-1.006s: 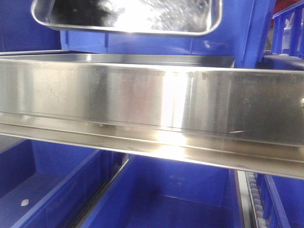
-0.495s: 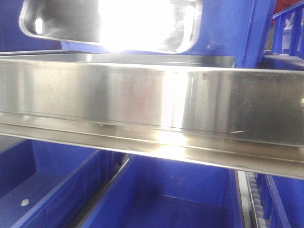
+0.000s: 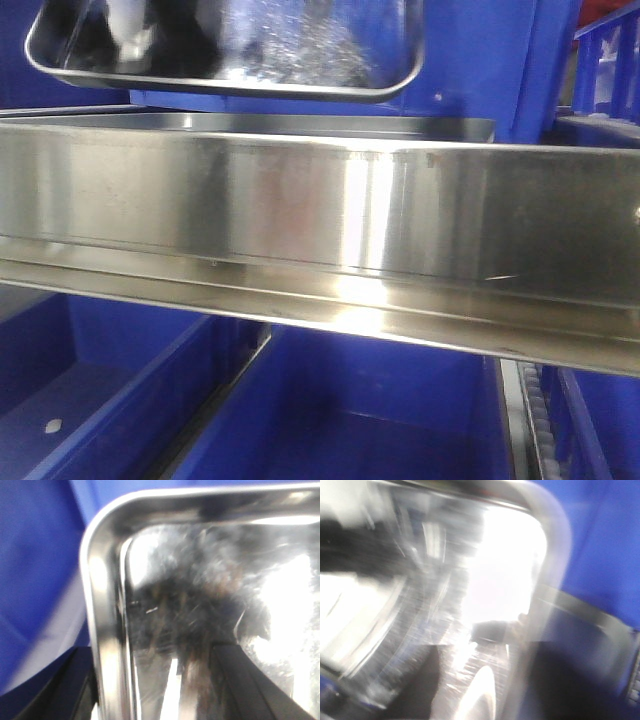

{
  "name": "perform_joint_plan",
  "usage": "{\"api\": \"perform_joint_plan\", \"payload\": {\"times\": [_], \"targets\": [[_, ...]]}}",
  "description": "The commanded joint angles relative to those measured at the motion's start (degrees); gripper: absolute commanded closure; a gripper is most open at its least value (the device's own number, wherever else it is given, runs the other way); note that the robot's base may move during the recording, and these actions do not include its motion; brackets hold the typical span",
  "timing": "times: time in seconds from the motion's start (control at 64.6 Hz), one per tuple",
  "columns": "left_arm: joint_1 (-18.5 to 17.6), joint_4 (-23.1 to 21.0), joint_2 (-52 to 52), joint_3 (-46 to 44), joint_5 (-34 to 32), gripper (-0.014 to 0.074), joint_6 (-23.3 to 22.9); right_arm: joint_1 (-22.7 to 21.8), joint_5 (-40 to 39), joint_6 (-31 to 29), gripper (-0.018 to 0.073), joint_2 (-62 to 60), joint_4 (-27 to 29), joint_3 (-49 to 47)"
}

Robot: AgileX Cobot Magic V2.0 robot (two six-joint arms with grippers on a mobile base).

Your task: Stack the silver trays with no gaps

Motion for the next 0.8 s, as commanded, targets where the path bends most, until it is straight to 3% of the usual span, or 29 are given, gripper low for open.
{"api": "perform_joint_plan", "payload": {"times": [0.0,0.17,0.789], "targets": [[-0.63,-0.82,-0.19,-0.42,-2.68,0.023,0.17,0.34,-3.35,-0.72,0.0172,-0.11,-0.75,-0.41],[-0.63,-1.2,-0.19,-0.42,-1.43,0.023,0.62,0.34,-2.42,-0.72,0.025,-0.11,-0.64,-0.41],[-0.63,1.19,-0.19,-0.42,1.48,0.0232,1.72,0.34,3.44,-0.72,0.0251,-0.11,-3.35,-0.41]]}}
